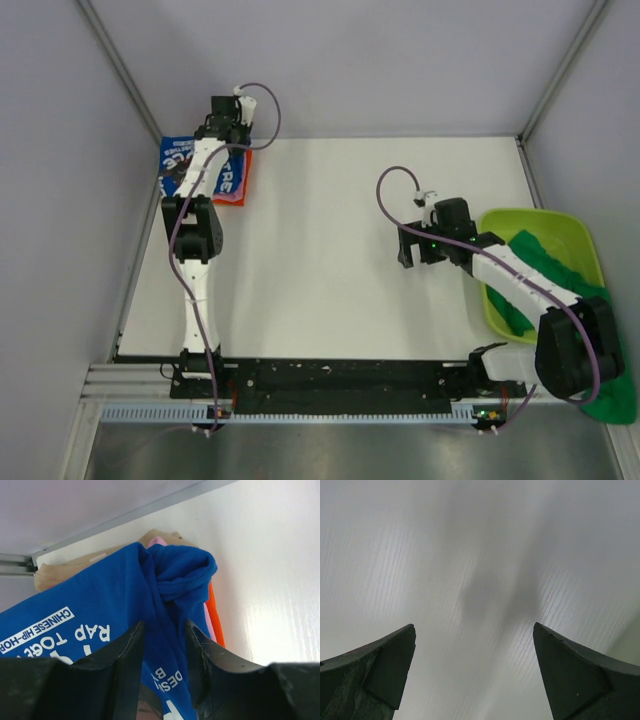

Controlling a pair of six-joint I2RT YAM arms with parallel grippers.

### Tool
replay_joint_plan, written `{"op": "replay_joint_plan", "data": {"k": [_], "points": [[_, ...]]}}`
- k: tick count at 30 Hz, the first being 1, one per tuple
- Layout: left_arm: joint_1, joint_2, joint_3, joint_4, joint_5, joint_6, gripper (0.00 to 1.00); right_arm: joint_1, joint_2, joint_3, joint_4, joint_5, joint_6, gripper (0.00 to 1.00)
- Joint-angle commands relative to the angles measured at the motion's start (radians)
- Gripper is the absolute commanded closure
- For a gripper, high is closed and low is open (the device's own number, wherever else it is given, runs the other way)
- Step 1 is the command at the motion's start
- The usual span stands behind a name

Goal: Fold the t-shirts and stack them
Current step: Put the neatly folded tshirt into the corner of the board with the left arm

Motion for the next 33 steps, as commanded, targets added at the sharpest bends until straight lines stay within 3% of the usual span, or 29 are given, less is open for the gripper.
{"op": "replay_joint_plan", "data": {"k": [1,8,17,27,30,33], "points": [[0.019,-0.052,0.003,0.068,-0.001,-0.052,0.57,-0.01,0.005,0.03,0.007,0.007,-0.017,0.01],[0.016,-0.011,0.006,0.085,-0.034,-0.041,0.58,-0.01,0.008,0.035,0.004,0.001,-0.02,0.01],[0.014,-0.003,0.003,0.108,-0.1,0.014,0.65,-0.01,0.018,0.04,0.002,-0.017,-0.023,0.01],[0.013,0.035,-0.002,0.044,0.071,-0.015,0.56,-0.01,0.017,0.037,-0.002,-0.019,-0.026,0.01],[0.014,0.054,0.006,0.042,0.026,0.006,0.71,-0.01,0.015,0.038,-0.004,-0.02,-0.028,0.01],[0.011,0.039,-0.017,0.067,-0.023,0.029,0.97,-0.01,0.015,0.04,-0.005,-0.02,-0.028,0.01]]}}
